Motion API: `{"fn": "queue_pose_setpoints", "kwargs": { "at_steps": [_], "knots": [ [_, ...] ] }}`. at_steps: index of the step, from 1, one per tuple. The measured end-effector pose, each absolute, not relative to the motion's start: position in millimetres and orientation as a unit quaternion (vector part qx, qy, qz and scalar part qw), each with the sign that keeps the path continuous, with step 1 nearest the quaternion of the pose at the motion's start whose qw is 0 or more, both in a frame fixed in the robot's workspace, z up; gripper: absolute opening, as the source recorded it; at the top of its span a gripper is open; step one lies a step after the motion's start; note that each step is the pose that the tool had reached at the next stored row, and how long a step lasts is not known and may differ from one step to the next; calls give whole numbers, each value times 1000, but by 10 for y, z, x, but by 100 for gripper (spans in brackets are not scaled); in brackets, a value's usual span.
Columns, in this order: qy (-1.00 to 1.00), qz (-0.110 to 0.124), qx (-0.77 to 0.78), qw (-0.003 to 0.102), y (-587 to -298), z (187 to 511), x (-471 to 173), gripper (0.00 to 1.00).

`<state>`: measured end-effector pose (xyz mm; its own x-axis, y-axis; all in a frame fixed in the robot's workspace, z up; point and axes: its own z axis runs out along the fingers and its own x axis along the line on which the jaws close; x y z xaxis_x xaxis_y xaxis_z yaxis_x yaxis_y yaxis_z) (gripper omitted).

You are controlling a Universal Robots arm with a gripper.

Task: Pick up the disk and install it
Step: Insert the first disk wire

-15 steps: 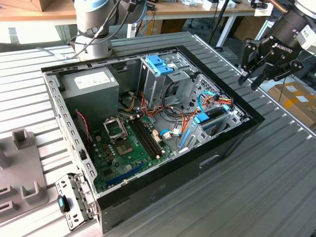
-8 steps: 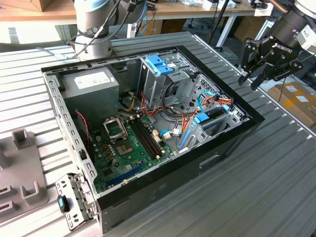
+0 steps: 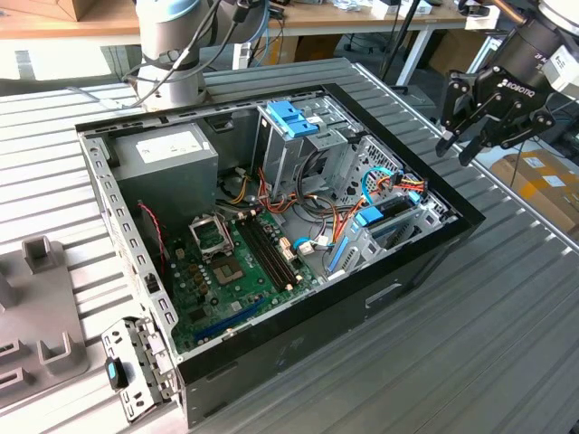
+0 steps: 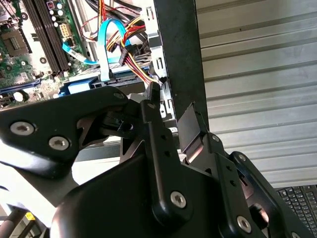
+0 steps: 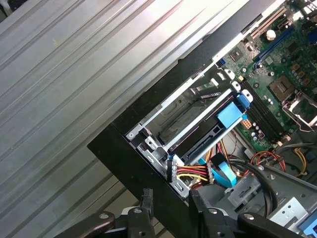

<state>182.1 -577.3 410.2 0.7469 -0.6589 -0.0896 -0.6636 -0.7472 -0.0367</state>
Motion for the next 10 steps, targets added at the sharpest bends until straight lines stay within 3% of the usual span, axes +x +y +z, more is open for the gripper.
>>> {"fn": "queue_pose_setpoints", "kwargs": {
  "at_steps": [10],
  "knots": [
    [354,36,-934,34,-5774,4101,1798,42]
  ]
}}
